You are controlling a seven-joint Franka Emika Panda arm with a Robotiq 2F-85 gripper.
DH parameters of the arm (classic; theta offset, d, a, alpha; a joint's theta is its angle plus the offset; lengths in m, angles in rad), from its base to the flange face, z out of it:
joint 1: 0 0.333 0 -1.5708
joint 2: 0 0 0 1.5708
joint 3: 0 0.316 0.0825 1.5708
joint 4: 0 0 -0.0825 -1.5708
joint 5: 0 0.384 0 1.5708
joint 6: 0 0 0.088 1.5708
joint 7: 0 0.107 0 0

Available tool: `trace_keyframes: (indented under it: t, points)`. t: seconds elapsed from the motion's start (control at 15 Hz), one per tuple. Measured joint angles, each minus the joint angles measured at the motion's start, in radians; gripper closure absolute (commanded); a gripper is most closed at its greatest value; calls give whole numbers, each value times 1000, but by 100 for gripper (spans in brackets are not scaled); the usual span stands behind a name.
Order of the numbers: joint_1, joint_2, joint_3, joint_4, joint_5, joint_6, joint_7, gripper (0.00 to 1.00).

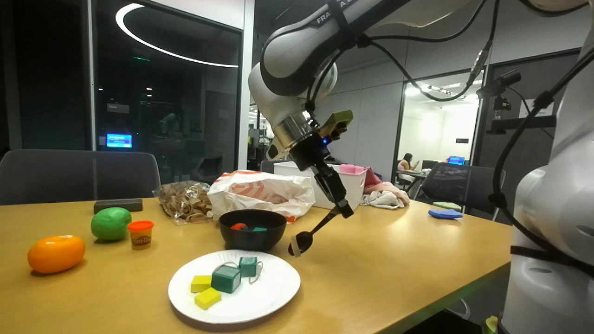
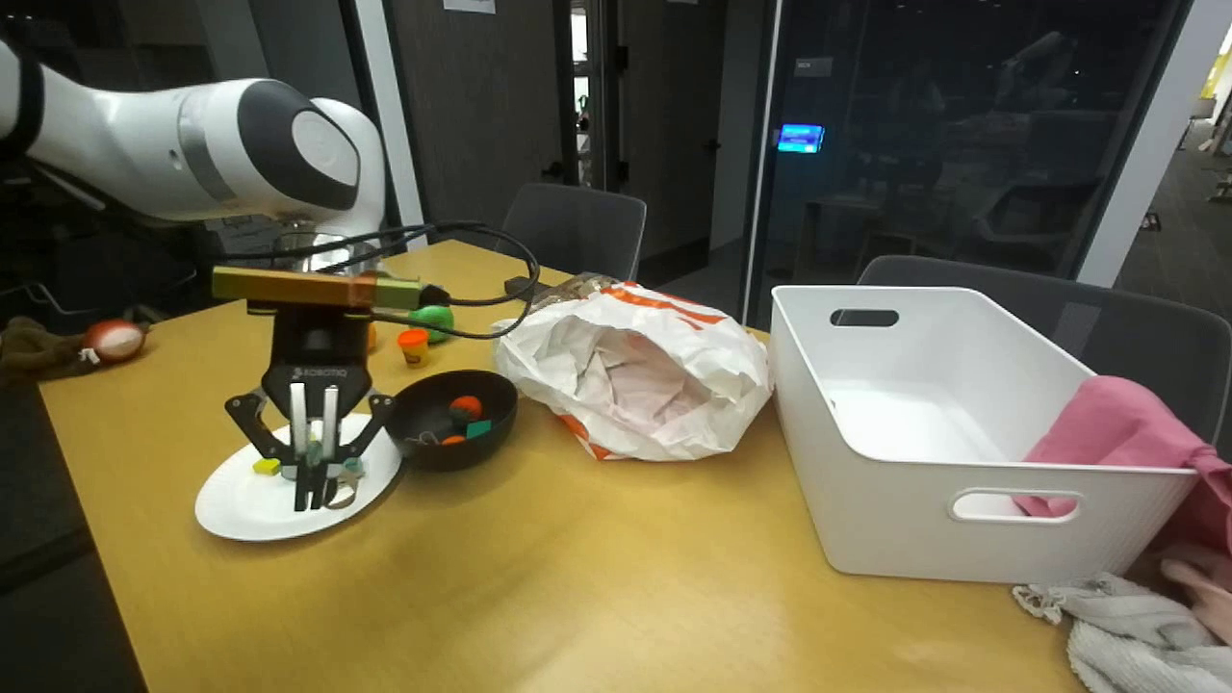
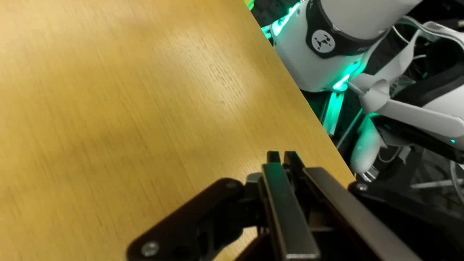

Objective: Use the spoon to move the brown object to the plate

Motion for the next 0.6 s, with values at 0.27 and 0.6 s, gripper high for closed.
trace_keyframes:
  t: [0.27,0.6]
  points:
    - [58,-28,31,-51,-29,50,-4,92]
    - [109,-37,58,-64,-72,149,-4,91]
